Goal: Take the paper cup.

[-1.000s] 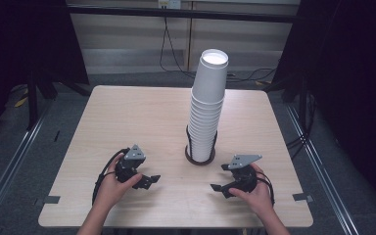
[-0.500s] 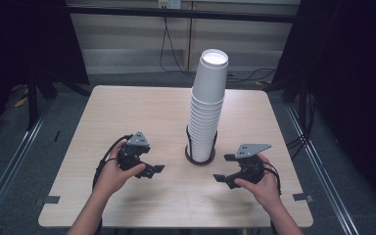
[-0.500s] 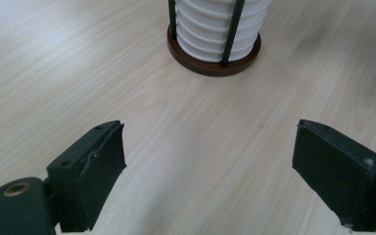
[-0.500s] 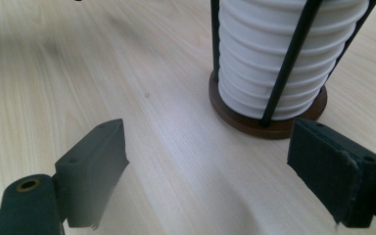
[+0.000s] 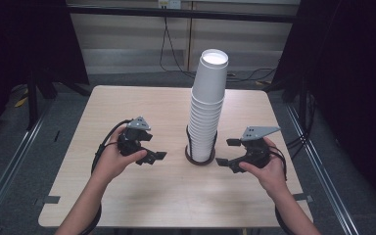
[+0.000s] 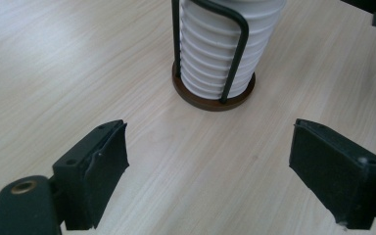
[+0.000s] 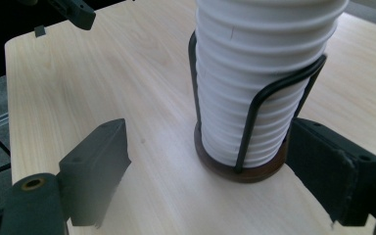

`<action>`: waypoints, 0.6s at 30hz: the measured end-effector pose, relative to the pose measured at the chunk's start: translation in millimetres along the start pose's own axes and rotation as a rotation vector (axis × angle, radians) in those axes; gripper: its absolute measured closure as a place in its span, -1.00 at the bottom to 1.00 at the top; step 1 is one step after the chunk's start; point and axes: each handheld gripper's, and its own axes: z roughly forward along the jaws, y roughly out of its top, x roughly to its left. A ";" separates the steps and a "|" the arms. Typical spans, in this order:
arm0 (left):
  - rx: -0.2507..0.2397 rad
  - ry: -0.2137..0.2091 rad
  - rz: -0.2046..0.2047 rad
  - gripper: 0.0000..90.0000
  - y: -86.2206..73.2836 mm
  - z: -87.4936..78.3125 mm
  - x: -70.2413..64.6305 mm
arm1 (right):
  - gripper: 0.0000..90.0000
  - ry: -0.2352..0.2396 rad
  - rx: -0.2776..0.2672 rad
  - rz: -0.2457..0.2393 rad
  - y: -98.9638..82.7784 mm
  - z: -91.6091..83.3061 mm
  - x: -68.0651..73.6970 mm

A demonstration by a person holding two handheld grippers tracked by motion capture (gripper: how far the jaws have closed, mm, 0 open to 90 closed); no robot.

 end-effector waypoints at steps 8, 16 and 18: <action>-0.006 -0.016 0.036 -0.68 26.1 -8.5 -3.6 | -0.64 0.000 -0.020 -0.009 21.7 -7.4 -4.6; -0.031 -0.026 0.048 -0.68 55.3 -14.8 -4.4 | -0.64 -0.004 -0.043 -0.021 46.1 -12.5 -9.1; -0.038 -0.023 0.051 -0.68 64.6 -16.6 -4.0 | -0.64 -0.009 -0.046 -0.023 52.2 -13.6 -9.7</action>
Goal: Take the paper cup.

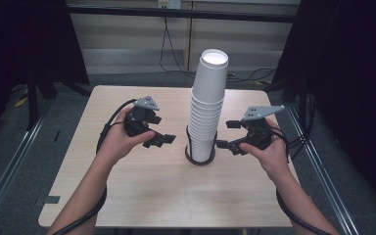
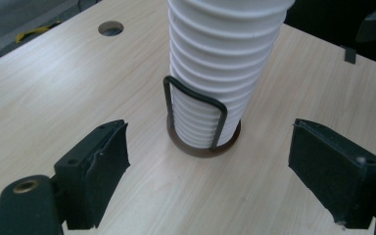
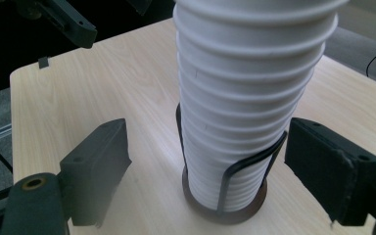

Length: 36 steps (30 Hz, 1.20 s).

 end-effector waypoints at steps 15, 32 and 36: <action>-0.012 -0.008 0.021 -0.67 37.4 -2.9 -0.9 | -0.64 -0.011 -0.039 0.004 26.9 -6.8 -8.1; -0.052 0.008 0.050 -0.68 76.8 -20.1 -2.4 | -0.65 -0.032 -0.050 -0.036 49.3 -6.4 -6.8; -0.057 0.000 0.053 -0.67 83.5 -21.6 -3.4 | -0.65 -0.029 -0.053 -0.035 52.3 -5.7 -6.8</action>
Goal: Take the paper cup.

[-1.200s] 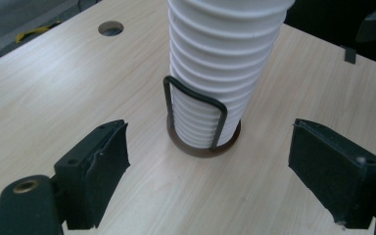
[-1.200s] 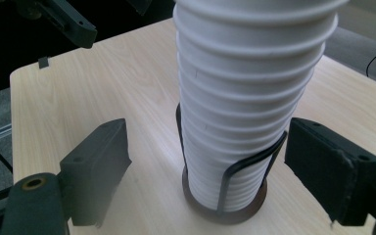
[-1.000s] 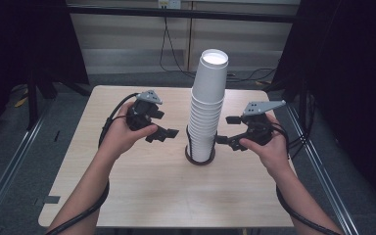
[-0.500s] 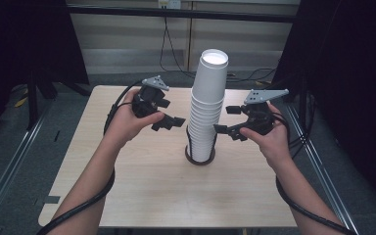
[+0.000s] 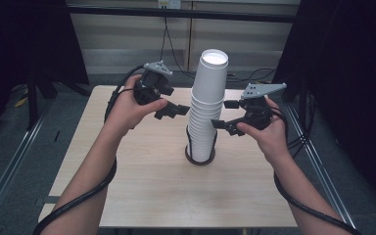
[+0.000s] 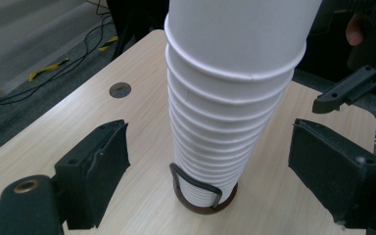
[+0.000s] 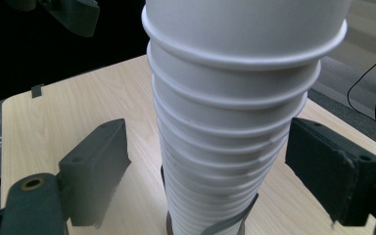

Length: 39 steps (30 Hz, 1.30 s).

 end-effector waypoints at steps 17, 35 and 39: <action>-0.010 -0.029 0.013 -0.68 22.2 12.1 -3.7 | -0.67 -0.021 -0.037 0.047 14.0 5.9 -6.4; -0.032 -0.048 0.044 -0.72 49.0 35.2 -10.4 | -0.64 -0.037 -0.030 0.031 13.0 13.6 -6.5; -0.054 -0.027 0.061 -0.75 54.5 42.0 -13.8 | -0.66 -0.037 -0.031 0.034 13.6 14.9 -6.9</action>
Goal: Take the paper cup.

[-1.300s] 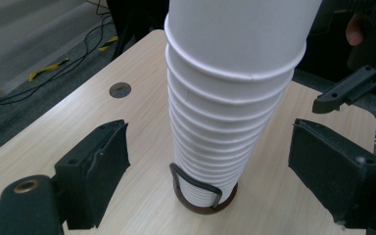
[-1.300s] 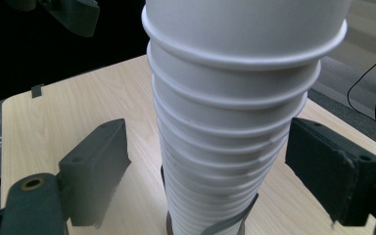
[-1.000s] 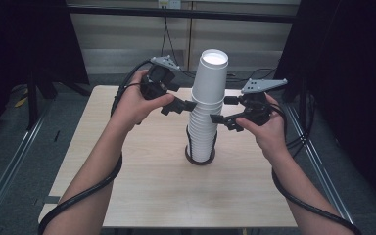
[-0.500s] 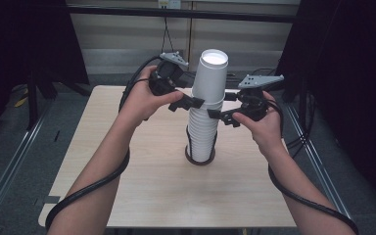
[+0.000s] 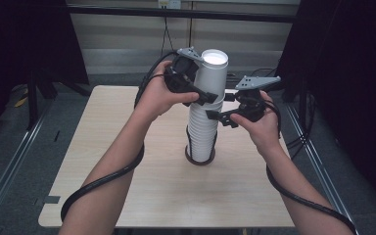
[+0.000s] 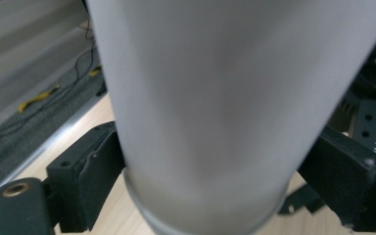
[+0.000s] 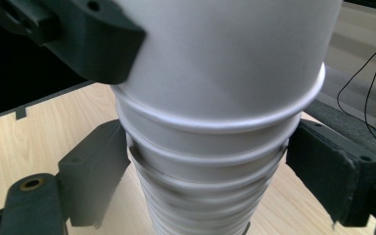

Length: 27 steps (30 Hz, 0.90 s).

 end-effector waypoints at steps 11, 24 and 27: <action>-0.021 0.001 -0.014 -0.79 0.4 10.2 -0.2 | -0.66 -0.004 0.003 -0.007 0.7 1.3 0.1; -0.032 0.024 -0.033 -0.77 2.5 10.8 -2.6 | -0.69 -0.010 0.002 0.003 1.4 3.7 0.6; -0.037 0.021 -0.034 -0.76 2.8 10.4 -2.5 | -0.69 -0.010 -0.002 0.001 1.0 3.5 0.5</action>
